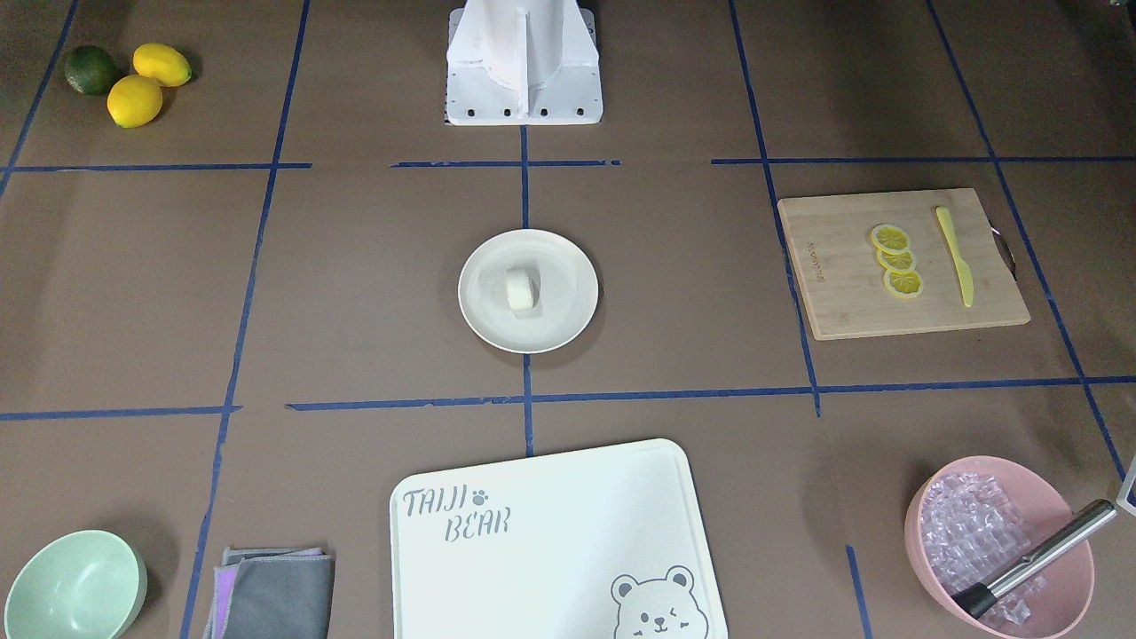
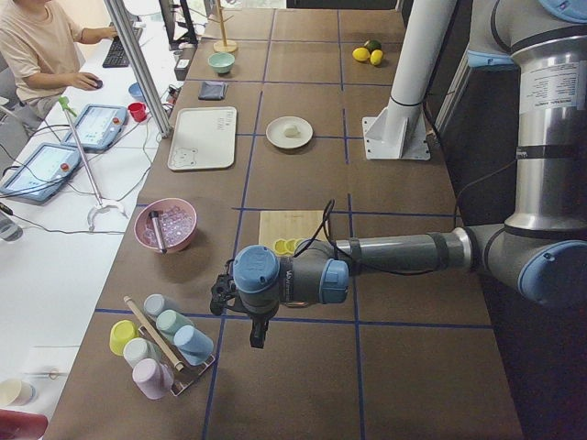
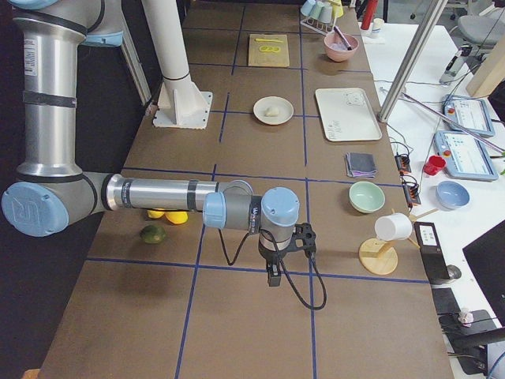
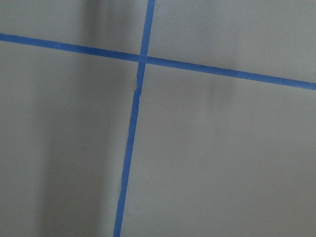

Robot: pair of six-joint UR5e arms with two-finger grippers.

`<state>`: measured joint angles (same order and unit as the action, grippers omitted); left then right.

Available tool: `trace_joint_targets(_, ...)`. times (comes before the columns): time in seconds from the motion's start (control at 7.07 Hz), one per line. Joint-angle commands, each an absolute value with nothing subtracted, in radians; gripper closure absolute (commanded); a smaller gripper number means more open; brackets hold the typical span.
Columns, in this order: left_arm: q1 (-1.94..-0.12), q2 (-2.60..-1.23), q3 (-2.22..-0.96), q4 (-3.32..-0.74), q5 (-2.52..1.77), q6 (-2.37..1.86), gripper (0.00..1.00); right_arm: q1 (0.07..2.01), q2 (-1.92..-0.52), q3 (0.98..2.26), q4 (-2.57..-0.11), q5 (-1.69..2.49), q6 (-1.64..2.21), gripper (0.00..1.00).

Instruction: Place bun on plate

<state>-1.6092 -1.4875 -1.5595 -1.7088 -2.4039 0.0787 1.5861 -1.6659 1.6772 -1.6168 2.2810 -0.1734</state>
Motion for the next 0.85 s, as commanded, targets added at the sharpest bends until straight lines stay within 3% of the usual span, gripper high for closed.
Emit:
trace_joint_targets(0.0,-1.611,-1.486,-1.566,-1.709,-2.398,0.086,0.00,1.586,-1.666,1.678,-1.617,2.283,-0.173,0.00)
trace_joint_targets(0.71,-1.611,-1.485,-1.560,-1.709,-2.399,0.087,0.00,1.586,-1.666,1.675,-1.617,2.289,-0.173,0.00)
